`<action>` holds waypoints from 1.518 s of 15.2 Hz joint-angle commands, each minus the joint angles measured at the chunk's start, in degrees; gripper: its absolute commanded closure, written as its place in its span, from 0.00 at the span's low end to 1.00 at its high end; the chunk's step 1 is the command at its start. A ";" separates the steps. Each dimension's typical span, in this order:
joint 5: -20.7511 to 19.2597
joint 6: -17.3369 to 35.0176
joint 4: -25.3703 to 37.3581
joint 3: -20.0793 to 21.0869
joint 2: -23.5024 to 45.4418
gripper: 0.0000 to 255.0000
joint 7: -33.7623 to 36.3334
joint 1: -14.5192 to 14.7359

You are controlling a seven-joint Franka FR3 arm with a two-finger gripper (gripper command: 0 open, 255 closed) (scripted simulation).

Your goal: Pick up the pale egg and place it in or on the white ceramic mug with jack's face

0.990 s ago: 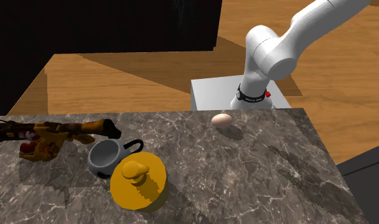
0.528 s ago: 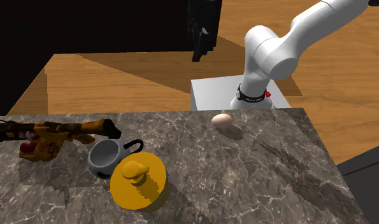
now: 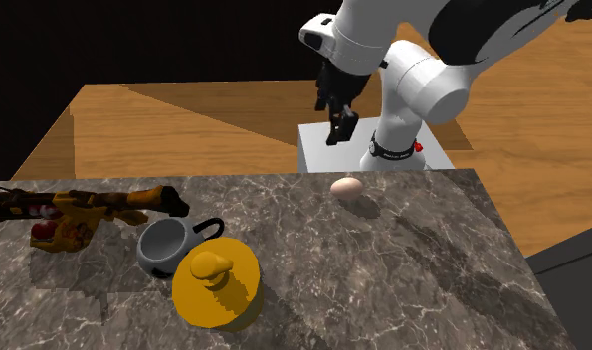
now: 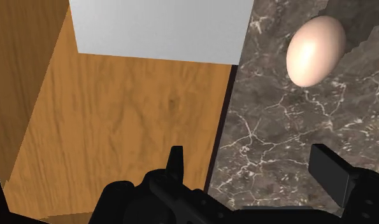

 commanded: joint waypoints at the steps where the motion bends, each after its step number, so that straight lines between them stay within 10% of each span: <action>1: 2.04 1.49 -2.25 2.68 -0.10 0.00 2.19 1.79; 10: 13.49 9.60 -8.51 17.50 5.39 0.00 13.98 11.18; 23: 16.12 18.32 -12.70 20.83 10.34 0.00 14.43 11.24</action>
